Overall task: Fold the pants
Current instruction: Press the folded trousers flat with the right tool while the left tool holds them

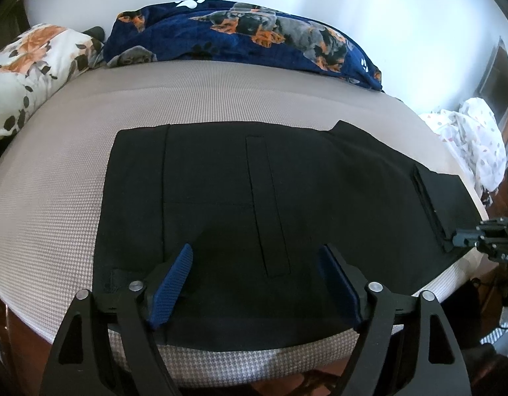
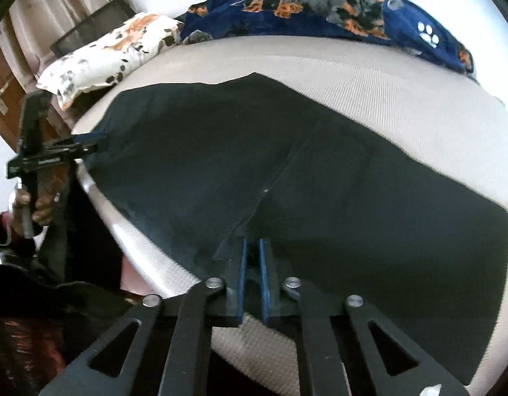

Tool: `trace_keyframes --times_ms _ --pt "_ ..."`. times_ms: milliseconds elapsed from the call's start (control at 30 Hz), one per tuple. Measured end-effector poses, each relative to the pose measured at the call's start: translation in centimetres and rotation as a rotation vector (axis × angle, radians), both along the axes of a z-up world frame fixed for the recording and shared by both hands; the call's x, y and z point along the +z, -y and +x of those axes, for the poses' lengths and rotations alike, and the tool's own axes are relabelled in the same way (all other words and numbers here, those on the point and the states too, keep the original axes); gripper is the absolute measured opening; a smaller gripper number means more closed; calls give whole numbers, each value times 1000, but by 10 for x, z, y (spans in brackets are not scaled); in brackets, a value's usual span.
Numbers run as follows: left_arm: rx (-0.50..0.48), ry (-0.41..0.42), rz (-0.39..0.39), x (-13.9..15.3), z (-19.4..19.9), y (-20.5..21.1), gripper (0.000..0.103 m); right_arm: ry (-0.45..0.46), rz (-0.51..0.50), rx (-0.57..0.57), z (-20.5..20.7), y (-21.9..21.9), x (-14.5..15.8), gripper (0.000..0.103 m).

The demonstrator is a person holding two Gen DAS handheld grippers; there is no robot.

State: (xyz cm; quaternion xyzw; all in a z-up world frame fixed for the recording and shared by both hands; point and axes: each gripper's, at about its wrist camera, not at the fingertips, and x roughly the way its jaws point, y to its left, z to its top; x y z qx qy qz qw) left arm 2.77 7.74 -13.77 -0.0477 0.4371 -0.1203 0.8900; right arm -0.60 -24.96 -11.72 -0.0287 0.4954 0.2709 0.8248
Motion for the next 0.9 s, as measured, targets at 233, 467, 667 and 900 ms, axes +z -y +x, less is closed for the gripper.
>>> trace_keyframes --times_ms 233,467,667,900 --pt "-1 1 6 0 -2 -1 81 15 -27 11 -9 -6 -3 1" --pt "0 -2 3 1 -2 -1 81 142 -212 77 -15 -28 3 7" --pt "0 -2 0 3 -1 -3 82 161 -277 96 -8 -31 -4 42" --pt "-5 0 7 3 0 -2 84 108 -242 91 -3 -26 -8 37"
